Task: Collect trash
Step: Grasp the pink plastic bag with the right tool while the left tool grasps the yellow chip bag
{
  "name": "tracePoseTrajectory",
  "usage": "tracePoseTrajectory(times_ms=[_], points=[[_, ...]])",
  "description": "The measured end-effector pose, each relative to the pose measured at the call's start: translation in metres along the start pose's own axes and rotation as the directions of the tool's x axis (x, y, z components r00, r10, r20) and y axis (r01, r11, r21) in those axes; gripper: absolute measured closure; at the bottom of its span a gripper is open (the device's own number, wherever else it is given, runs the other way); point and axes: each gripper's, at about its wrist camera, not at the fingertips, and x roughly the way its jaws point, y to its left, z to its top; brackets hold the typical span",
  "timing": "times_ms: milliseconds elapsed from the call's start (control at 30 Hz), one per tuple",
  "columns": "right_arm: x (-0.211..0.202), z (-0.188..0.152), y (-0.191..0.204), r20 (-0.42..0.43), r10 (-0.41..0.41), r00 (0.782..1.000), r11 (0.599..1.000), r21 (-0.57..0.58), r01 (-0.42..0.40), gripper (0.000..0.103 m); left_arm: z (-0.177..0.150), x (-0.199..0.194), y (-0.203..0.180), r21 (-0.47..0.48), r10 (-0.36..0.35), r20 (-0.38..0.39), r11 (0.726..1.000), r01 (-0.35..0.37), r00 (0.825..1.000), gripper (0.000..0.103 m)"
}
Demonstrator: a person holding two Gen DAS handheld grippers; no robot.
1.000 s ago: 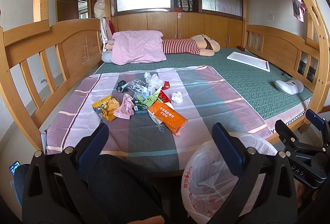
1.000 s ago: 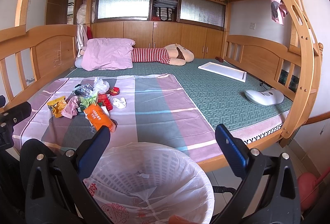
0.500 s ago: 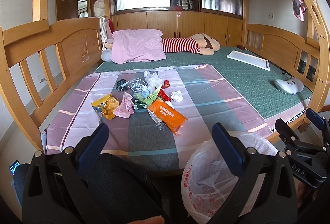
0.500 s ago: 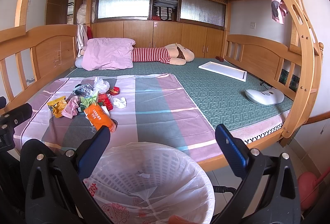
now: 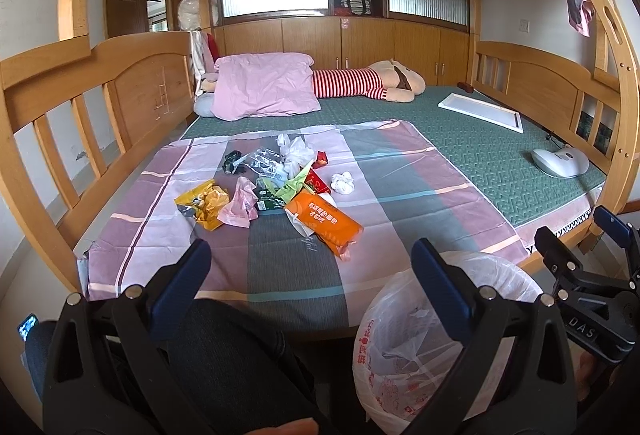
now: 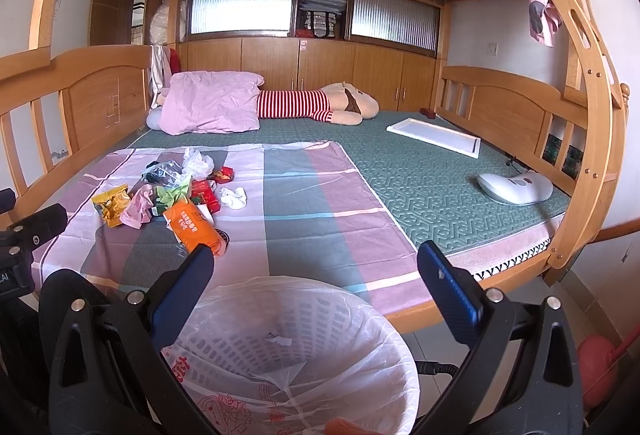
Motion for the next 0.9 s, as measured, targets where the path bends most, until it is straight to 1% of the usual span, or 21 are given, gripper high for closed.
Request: tracePoseTrajectory(times_ms=[33,67,133,167,200,233,267,300,367,400,433,500,600,633,700,733,767,800,833,867,900], points=[[0.007,0.000,0.003,-0.010,0.004,1.000,1.000,0.008,-0.004,0.003,0.003,0.009,0.004,0.004,-0.025,-0.017,1.000,0.025,1.000,0.004],[0.018,0.000,0.008,-0.033,0.013,0.999,1.000,0.026,-0.012,0.003,0.006,0.022,0.012,-0.002,-0.058,-0.054,0.998,0.058,0.997,0.004],[0.030,0.004,0.009,-0.071,0.040,0.997,0.997,0.063,-0.035,0.003,0.010,0.052,0.037,-0.054,-0.087,-0.136,0.995,0.080,0.987,0.004],[0.037,0.005,0.012,-0.097,0.066,0.993,0.995,0.082,-0.058,0.003,0.012,0.071,0.060,-0.102,-0.083,-0.167,0.993,0.066,0.983,0.004],[0.042,0.007,0.013,-0.110,0.082,0.991,0.994,0.087,-0.072,0.003,0.013,0.086,0.084,-0.147,-0.056,-0.181,0.989,0.029,0.982,0.005],[0.050,0.008,0.022,-0.135,0.102,0.986,0.992,0.084,-0.091,0.003,0.013,0.099,0.106,-0.190,-0.027,-0.193,0.982,-0.010,0.981,0.009],[0.054,0.007,0.029,-0.150,0.104,0.983,0.993,0.071,-0.094,0.003,0.013,0.118,0.141,-0.262,-0.005,-0.225,0.963,-0.056,0.974,0.012],[0.057,0.007,0.033,-0.163,0.102,0.981,0.994,0.059,-0.094,0.003,0.012,0.129,0.160,-0.303,-0.001,-0.247,0.950,-0.076,0.969,0.014],[0.068,0.007,0.048,-0.207,0.107,0.973,0.994,0.032,-0.102,0.003,0.008,0.157,0.206,-0.387,-0.002,-0.304,0.914,-0.122,0.953,0.019],[0.076,0.006,0.058,-0.235,0.121,0.964,0.993,0.029,-0.118,0.003,0.005,0.170,0.225,-0.408,-0.001,-0.328,0.902,-0.141,0.945,0.024],[0.080,0.010,0.058,-0.253,0.134,0.958,0.991,0.035,-0.130,0.003,0.003,0.182,0.238,-0.416,0.002,-0.348,0.896,-0.156,0.937,0.027],[0.089,0.014,0.070,-0.284,0.161,0.945,0.987,0.058,-0.150,0.004,-0.002,0.210,0.267,-0.427,0.004,-0.389,0.885,-0.184,0.921,0.029],[0.102,0.029,0.091,-0.310,0.190,0.932,0.982,0.083,-0.172,0.004,-0.002,0.247,0.300,-0.445,-0.017,-0.414,0.876,-0.186,0.910,0.029],[0.108,0.036,0.102,-0.317,0.209,0.925,0.977,0.097,-0.188,0.004,-0.001,0.255,0.308,-0.450,-0.021,-0.418,0.874,-0.187,0.908,0.027],[0.120,0.050,0.126,-0.319,0.253,0.913,0.967,0.123,-0.225,0.004,-0.001,0.274,0.327,-0.467,-0.023,-0.419,0.863,-0.194,0.908,0.018],[0.130,0.058,0.147,-0.318,0.281,0.905,0.959,0.139,-0.249,0.004,-0.002,0.278,0.333,-0.474,-0.020,-0.417,0.858,-0.199,0.909,0.014],[0.139,0.063,0.164,-0.317,0.304,0.899,0.951,0.150,-0.269,0.004,-0.004,0.285,0.342,-0.484,-0.016,-0.412,0.851,-0.204,0.911,0.014],[0.149,0.068,0.184,-0.315,0.333,0.889,0.942,0.158,-0.297,0.007,-0.007,0.292,0.348,-0.491,-0.013,-0.417,0.845,-0.213,0.909,0.014],[0.166,0.072,0.210,-0.326,0.359,0.874,0.933,0.163,-0.322,0.012,-0.010,0.296,0.351,-0.500,-0.016,-0.434,0.836,-0.226,0.901,0.014],[0.184,0.074,0.237,-0.348,0.373,0.860,0.927,0.167,-0.335,0.014,-0.015,0.300,0.357,-0.530,-0.039,-0.462,0.813,-0.241,0.886,0.014],[0.199,0.075,0.254,-0.366,0.382,0.848,0.924,0.175,-0.340,0.018,-0.018,0.302,0.363,-0.570,-0.072,-0.468,0.786,-0.240,0.881,0.014]])
